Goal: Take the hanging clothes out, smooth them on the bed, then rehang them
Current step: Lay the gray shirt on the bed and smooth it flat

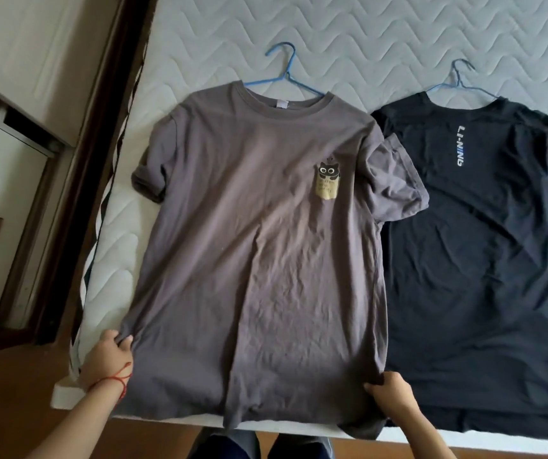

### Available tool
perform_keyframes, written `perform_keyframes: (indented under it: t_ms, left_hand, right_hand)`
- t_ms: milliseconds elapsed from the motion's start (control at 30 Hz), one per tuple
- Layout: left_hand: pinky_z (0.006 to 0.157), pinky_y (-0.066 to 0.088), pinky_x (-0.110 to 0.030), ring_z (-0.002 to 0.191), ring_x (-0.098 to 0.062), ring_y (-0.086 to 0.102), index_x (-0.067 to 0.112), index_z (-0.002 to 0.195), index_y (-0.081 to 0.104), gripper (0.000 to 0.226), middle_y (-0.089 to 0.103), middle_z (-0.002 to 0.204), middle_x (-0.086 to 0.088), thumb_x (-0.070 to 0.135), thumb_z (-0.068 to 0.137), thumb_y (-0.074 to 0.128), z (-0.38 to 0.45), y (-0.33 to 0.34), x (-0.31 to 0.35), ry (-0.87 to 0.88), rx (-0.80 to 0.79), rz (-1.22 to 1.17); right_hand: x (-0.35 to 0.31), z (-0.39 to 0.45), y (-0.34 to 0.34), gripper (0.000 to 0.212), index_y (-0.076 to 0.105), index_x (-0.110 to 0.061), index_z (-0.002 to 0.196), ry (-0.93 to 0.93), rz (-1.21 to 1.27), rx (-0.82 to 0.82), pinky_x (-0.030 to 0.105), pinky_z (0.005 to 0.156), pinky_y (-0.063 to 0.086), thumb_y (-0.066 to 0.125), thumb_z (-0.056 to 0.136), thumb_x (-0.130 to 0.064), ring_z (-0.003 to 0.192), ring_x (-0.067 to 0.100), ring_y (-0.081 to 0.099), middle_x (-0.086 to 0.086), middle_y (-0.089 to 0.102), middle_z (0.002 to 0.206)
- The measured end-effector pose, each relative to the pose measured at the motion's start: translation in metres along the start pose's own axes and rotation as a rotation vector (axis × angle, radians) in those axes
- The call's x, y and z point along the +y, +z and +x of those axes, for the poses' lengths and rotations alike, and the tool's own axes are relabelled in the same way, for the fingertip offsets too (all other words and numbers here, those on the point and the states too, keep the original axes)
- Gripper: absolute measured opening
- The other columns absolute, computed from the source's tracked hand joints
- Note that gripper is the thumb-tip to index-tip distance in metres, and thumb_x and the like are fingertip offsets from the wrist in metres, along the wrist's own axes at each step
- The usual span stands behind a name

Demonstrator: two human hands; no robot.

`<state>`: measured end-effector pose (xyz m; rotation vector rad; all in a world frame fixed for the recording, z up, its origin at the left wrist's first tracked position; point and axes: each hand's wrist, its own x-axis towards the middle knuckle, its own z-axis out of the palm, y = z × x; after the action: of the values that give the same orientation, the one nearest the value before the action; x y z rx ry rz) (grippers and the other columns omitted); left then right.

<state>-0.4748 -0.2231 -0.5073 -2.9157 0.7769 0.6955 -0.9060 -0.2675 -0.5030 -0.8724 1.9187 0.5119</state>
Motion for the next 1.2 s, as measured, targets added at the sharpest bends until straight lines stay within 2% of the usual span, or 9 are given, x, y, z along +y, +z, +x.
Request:
perform_keyframes:
  t_ms: [100,167,400,533,633,733,867,1033,1200]
  left_hand:
    - [0.083,0.042,-0.060,0.100,-0.052,0.050,-0.007,0.111,0.055,0.046,0.051,0.110,-0.038,0.007,0.071,0.072,-0.007,0.006,0.025,0.093,0.061,0.074]
    - [0.080,0.046,-0.058,0.099,-0.051,0.053,-0.005,0.113,0.055,0.049,0.052,0.113,-0.034,0.011,0.070,0.073,-0.012,0.015,0.048,0.324,0.071,0.069]
    - [0.079,0.053,-0.049,0.106,-0.040,0.061,0.006,0.118,0.056,0.054,0.057,0.126,-0.023,0.039,0.077,0.041,-0.027,0.047,0.151,0.819,-0.086,0.159]
    - [0.098,0.037,-0.060,0.131,-0.035,0.043,0.015,0.133,0.046,0.059,0.040,0.145,-0.015,0.039,0.080,0.053,-0.019,0.068,0.198,0.858,-0.085,0.243]
    - [0.112,0.013,-0.059,0.145,-0.030,0.011,0.025,0.146,0.017,0.069,0.012,0.157,-0.009,0.057,0.086,0.031,-0.007,0.086,0.206,0.815,-0.119,0.304]
    - [0.105,0.023,-0.063,0.140,-0.034,0.026,0.023,0.145,0.018,0.075,0.027,0.152,-0.014,0.066,0.085,0.006,-0.001,0.098,0.201,0.828,-0.080,0.389]
    - [0.098,0.030,-0.063,0.136,-0.031,0.024,0.021,0.142,0.020,0.072,0.038,0.146,-0.016,0.064,0.087,0.001,0.001,0.098,0.201,0.785,-0.111,0.449]
    - [0.098,0.030,-0.064,0.134,-0.029,0.018,0.021,0.142,0.022,0.072,0.037,0.146,-0.015,0.063,0.088,0.002,0.000,0.099,0.202,0.776,-0.125,0.443]
    - [0.098,0.029,-0.065,0.135,-0.030,0.019,0.022,0.142,0.025,0.072,0.033,0.146,-0.014,0.064,0.088,0.002,0.001,0.100,0.201,0.785,-0.130,0.432]
  right_hand:
    - [-0.016,-0.003,-0.017,0.027,0.056,-0.010,0.103,-0.025,-0.013,0.172,0.032,0.073,0.039,0.057,0.084,-0.029,0.105,0.034,0.057,0.016,0.062,0.112]
    - [-0.033,-0.004,-0.033,0.028,0.055,-0.012,0.108,-0.094,0.074,0.348,0.033,0.073,0.037,0.055,0.086,-0.030,0.105,0.034,0.057,0.013,0.063,0.111]
    - [-0.097,0.046,-0.098,0.033,0.054,-0.009,0.120,-0.250,0.466,0.535,0.035,0.093,0.039,0.052,0.089,-0.022,0.112,0.030,0.054,0.012,0.061,0.120]
    - [-0.132,0.088,-0.145,0.041,0.046,-0.008,0.127,-0.285,0.599,0.633,0.034,0.098,0.036,0.052,0.090,-0.025,0.117,0.030,0.050,0.015,0.054,0.126]
    - [-0.155,0.117,-0.177,0.051,0.041,-0.009,0.132,-0.293,0.700,0.633,0.031,0.098,0.035,0.056,0.087,-0.028,0.121,0.026,0.049,0.012,0.052,0.131]
    - [-0.176,0.141,-0.202,0.057,0.042,-0.010,0.131,-0.312,0.784,0.576,0.026,0.094,0.037,0.064,0.082,-0.030,0.110,0.018,0.053,0.005,0.056,0.119]
    - [-0.190,0.160,-0.217,0.047,0.064,-0.002,0.106,-0.297,0.764,0.477,0.033,0.076,0.044,0.071,0.071,-0.033,0.086,0.018,0.055,0.005,0.060,0.090]
    - [-0.163,0.134,-0.215,0.028,0.064,-0.001,0.096,-0.172,0.930,0.913,0.034,0.086,0.044,0.060,0.080,-0.023,0.098,0.031,0.061,0.020,0.067,0.101]
    - [-0.123,0.132,-0.185,0.027,0.066,-0.001,0.097,0.094,0.905,0.548,0.032,0.082,0.045,0.066,0.076,-0.020,0.089,0.026,0.058,0.011,0.061,0.091]
